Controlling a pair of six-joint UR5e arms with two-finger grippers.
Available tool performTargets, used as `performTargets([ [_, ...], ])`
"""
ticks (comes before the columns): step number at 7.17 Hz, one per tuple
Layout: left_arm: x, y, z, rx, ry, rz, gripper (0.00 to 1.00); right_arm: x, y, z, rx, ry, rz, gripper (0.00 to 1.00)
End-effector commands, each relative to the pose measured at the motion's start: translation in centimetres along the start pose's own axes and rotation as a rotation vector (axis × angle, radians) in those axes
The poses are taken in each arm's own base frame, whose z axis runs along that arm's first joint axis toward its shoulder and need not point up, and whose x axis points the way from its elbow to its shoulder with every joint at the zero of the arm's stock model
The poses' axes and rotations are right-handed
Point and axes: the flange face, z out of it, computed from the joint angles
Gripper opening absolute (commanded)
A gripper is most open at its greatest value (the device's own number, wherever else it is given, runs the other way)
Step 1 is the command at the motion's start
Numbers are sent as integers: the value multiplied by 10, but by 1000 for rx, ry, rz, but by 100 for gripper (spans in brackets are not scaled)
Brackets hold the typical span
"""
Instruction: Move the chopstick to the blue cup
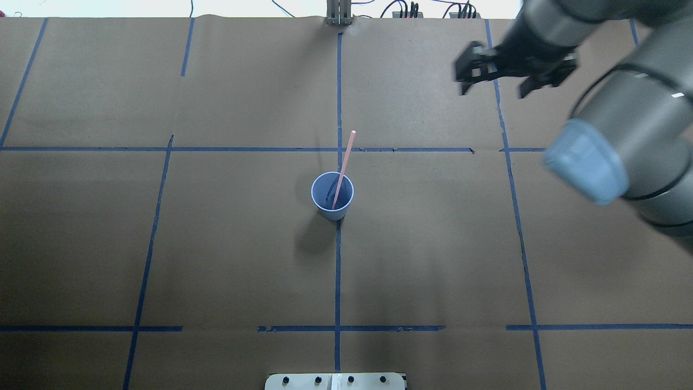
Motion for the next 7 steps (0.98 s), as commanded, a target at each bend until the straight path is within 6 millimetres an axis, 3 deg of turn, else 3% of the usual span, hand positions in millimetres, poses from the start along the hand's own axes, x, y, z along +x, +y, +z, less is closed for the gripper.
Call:
performTargets([
  [1,-38,34,22,-40,72,-4,100,185,2,3,-79,41,-132,100],
  [2,-71,53,29,-54,72,3,100,263,-3,2,-103,36,-145,100],
  [3,-95,69,45,-80,76,2,100,341,13,14,-120,0,-162,100],
  [4,-115,86,60,-66,82,1,100,412,38,38,-105,-54,-152,100],
  [5,-125,103,78,-48,104,7,100,495,64,61,-50,-79,-97,100],
  [7,-142,115,104,-78,117,-20,100,526,71,74,-19,9,-113,100],
])
